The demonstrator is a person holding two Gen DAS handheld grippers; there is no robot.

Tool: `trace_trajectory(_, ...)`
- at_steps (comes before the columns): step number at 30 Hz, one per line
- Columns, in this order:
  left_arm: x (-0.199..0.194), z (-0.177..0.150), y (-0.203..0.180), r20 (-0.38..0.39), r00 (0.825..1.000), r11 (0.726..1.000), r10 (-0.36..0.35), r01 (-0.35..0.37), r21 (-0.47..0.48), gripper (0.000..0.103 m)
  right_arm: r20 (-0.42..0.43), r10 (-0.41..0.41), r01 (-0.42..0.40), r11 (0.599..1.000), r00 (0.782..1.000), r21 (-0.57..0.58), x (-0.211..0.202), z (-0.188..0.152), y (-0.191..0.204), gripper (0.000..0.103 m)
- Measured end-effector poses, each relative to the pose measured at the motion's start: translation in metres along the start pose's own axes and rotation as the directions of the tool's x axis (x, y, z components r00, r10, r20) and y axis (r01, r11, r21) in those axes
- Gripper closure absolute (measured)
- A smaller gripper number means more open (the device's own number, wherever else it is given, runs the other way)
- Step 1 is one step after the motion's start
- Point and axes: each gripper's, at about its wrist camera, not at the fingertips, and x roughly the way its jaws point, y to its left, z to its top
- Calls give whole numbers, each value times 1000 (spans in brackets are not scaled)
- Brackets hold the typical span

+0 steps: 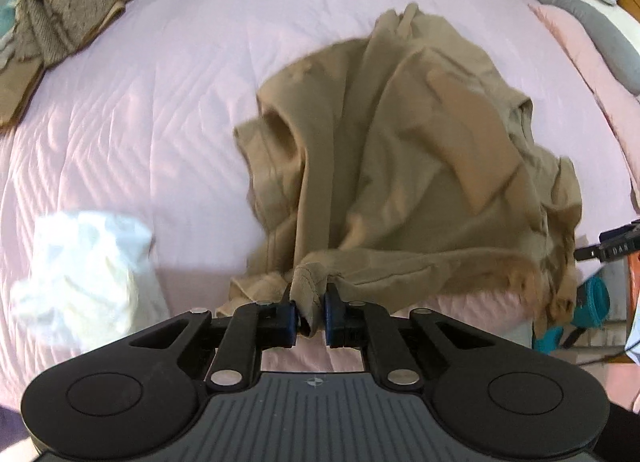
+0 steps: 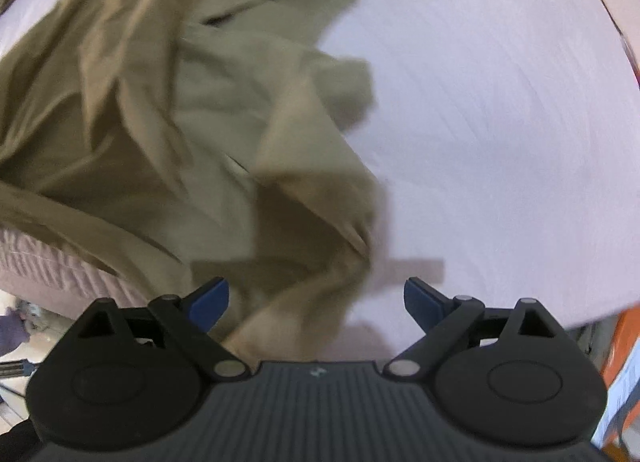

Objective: Fold clothes
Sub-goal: 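Grasp the shirt hem with the left gripper while the right gripper grasps another hem corner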

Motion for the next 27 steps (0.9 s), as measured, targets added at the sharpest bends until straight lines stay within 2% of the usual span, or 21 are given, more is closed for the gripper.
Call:
trace_trajectory(4,-1,-5,0,-14,1000,1000,12,-12,1,91,-20,-12,13,997,1000,73,8,-9,-14,6)
trace_trajectory(9,2,0,-11,-8,1000,1000,12,-11,22,91,-32,28,-22,985,999,171,28,-11,-13,5)
trace_trajectory(12,4,-1,-15,-12,1000,1000,14,-14,26,91,-35,35,-29,989,999,145,44,-9,0,5)
trace_trajectory(15,3,-2,-15,-11,1000,1000,13,-13,18,91,-53,-5,10,996,999,89,62,-10,14,0)
trace_trajectory(27,5,-4,-10,6,1000,1000,-2,2,-15,91,-94,-12,21,995,995,99,68,-2,15,0)
